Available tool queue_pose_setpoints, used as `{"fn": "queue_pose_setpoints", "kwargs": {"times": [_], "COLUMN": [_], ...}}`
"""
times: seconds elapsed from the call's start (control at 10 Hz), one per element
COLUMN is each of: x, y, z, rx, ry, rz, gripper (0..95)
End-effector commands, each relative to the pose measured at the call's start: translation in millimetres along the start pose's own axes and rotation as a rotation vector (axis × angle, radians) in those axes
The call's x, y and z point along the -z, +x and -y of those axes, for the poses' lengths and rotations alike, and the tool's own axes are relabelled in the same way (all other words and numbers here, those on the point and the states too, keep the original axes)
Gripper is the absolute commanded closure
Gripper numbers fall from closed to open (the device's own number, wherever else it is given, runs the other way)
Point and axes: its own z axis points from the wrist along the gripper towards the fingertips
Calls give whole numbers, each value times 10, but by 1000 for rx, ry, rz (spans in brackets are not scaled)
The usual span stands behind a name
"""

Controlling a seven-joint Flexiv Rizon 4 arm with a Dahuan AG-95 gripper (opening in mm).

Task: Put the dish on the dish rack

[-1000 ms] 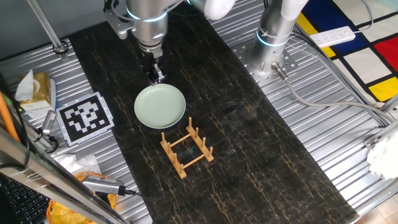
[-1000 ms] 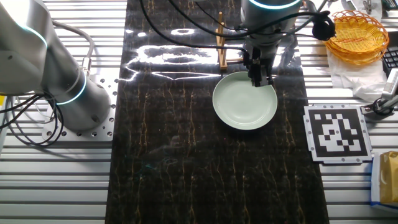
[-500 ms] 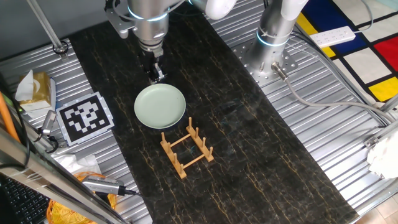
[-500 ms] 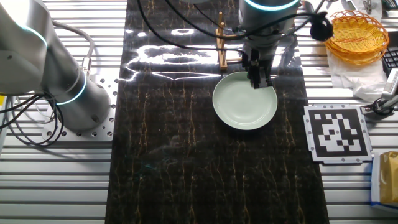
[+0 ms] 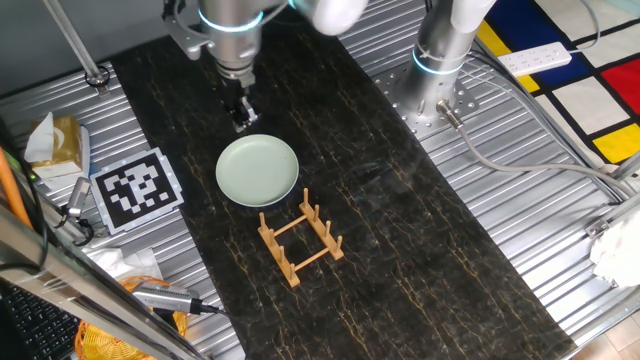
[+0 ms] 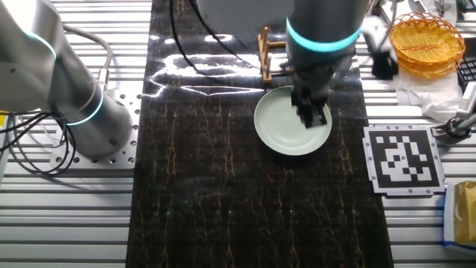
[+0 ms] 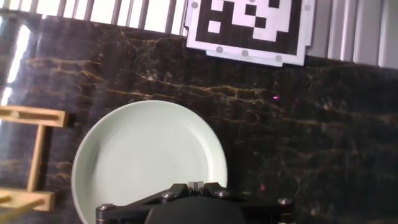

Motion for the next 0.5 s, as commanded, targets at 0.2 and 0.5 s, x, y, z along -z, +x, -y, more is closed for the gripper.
{"fn": "queue_pose_setpoints", "kwargs": {"times": [0.2,0.5], "x": [-96,-329], "y": [-152,-249], "z": [437,561], "rx": [68,-9], "ry": [-220,-282], "rz": [36,28], "gripper": [950,950]}}
